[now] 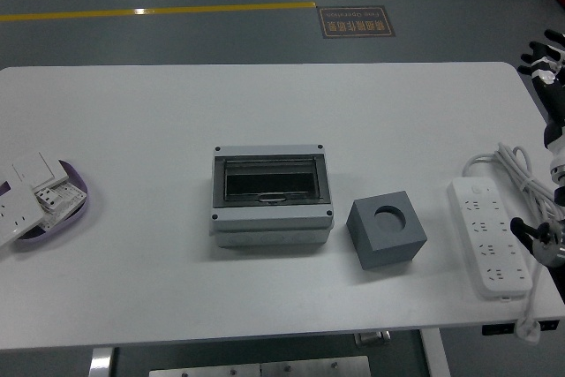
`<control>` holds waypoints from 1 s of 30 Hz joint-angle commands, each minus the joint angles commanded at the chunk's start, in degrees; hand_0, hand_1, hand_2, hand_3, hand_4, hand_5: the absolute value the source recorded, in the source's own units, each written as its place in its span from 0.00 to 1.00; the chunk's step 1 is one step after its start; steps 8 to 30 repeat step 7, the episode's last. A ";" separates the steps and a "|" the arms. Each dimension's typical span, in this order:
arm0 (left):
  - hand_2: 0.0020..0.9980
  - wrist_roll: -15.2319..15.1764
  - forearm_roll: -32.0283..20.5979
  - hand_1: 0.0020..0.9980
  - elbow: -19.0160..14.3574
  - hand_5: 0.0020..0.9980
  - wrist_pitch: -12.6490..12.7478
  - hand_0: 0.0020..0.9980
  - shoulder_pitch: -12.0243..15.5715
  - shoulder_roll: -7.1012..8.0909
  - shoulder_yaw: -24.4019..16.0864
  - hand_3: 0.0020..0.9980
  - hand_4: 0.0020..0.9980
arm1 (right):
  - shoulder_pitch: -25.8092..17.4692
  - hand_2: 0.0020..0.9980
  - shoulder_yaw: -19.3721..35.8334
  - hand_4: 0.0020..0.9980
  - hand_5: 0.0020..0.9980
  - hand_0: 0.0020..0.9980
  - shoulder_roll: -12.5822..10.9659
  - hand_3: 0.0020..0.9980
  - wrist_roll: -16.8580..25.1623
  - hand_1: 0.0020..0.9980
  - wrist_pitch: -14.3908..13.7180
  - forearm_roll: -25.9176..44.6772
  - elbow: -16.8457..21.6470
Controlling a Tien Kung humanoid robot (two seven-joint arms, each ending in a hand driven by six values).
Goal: Pick up the cylinder from the cube,place it in the box,flap close box
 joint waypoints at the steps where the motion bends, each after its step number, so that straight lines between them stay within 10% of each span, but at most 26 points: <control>1: 0.62 0.00 0.00 0.62 0.00 0.21 0.01 0.60 0.00 0.01 0.01 0.64 0.68 | 0.02 0.62 -0.05 0.62 0.22 0.56 0.02 0.66 0.01 0.56 -0.01 0.01 -0.01; 30: 0.62 0.01 -0.03 0.62 0.01 0.21 0.02 0.60 0.04 -0.04 0.11 0.64 0.68 | 0.19 0.62 -0.33 0.63 0.22 0.56 0.01 0.66 0.04 0.56 0.00 0.12 0.00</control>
